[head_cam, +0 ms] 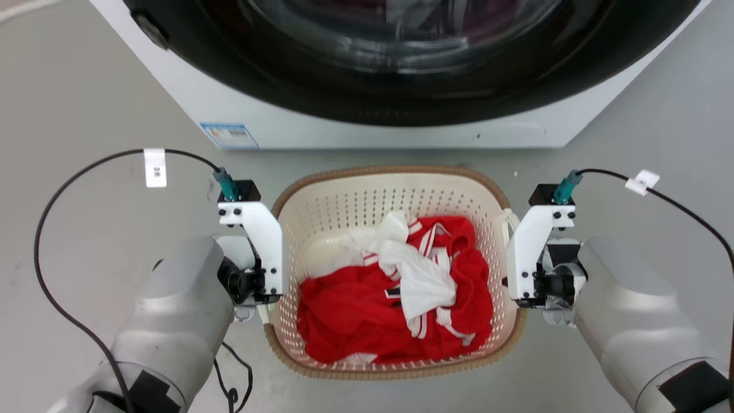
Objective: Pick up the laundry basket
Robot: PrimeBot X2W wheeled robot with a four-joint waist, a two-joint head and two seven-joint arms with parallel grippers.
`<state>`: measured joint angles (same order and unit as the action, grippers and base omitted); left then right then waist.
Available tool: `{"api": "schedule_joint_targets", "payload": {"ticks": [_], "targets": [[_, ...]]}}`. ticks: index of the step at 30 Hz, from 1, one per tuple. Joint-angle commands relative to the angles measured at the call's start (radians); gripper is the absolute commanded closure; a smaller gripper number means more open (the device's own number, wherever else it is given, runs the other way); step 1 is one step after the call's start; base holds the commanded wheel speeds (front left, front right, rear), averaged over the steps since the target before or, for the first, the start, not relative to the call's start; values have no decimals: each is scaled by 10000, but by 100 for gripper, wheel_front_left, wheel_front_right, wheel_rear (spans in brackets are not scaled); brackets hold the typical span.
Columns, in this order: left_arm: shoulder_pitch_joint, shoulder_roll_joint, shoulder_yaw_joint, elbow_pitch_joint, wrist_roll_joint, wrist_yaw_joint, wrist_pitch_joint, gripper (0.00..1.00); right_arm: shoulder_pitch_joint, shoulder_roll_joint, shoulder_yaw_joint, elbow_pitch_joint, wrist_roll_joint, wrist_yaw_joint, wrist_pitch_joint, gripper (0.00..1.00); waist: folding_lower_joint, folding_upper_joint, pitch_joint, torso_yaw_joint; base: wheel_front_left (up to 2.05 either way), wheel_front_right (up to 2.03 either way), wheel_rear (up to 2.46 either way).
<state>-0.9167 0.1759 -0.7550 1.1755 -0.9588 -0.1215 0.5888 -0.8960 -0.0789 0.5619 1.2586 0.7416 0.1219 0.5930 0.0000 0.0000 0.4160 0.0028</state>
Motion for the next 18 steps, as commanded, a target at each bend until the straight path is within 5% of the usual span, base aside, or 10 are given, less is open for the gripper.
{"api": "schedule_joint_targets", "payload": {"ticks": [1,18], "targets": [[147,-533,-112,-268,-176,-160,85,100,47,518,52,-235,215,160,114,100,0,0,-600,-11,0,0,0],[861,-502,-702,-66,-833,-177,784,100,555,520,361,-45,969,160,1618,100,0,0,-3134,-154,0,0,0]]}}
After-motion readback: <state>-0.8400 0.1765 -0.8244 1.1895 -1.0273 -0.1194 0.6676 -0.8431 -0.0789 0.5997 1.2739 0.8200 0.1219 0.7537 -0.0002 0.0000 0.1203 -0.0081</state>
